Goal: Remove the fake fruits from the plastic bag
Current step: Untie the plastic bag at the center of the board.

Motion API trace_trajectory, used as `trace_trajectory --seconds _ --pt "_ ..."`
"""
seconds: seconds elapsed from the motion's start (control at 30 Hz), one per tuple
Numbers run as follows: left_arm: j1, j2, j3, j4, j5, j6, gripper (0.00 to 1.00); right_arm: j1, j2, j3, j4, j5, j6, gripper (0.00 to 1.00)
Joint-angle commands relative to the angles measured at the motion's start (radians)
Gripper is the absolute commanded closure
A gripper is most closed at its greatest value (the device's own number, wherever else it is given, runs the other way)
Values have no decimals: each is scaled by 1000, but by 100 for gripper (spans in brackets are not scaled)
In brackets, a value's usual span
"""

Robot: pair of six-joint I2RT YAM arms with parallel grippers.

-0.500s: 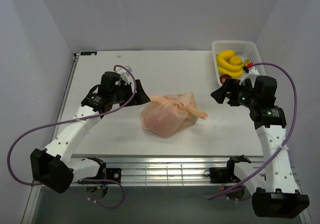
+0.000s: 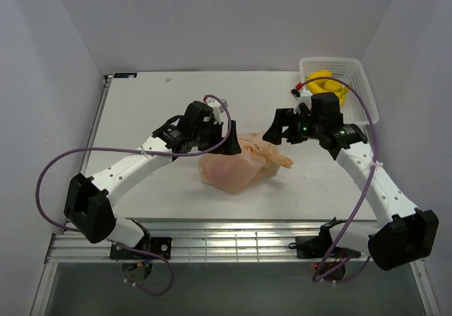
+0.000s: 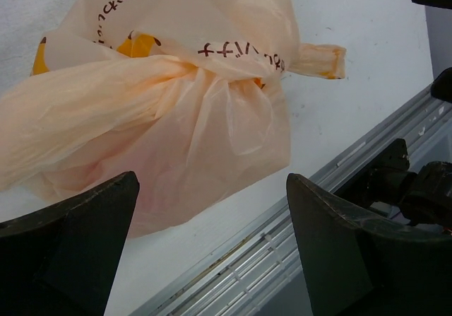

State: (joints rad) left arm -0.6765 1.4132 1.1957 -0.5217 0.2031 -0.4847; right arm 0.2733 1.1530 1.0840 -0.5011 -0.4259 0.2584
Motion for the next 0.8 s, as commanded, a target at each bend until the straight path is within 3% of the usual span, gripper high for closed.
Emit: trace_trajectory --seconds 0.0,0.2,0.43,0.53,0.57,0.67,0.7,0.77 --pt "-20 36 50 -7 -65 24 2 110 76 89 7 172 -1 10" --pt "-66 136 107 -20 -123 29 2 214 212 155 -31 317 -21 10" --pt "-110 251 179 -23 -166 23 6 248 356 234 -83 372 -25 6" --pt "-112 273 183 -27 -174 18 27 259 376 223 -77 358 -24 6" --pt "-112 274 183 -29 -176 17 51 259 381 217 -74 357 -24 5" --pt "-113 288 189 -38 -203 9 91 262 376 208 -74 365 -19 5" --pt "-115 290 191 -46 -232 2 100 261 372 206 -74 368 -19 5" --pt "-117 280 186 -44 -261 0 100 262 353 197 -74 368 -21 5"
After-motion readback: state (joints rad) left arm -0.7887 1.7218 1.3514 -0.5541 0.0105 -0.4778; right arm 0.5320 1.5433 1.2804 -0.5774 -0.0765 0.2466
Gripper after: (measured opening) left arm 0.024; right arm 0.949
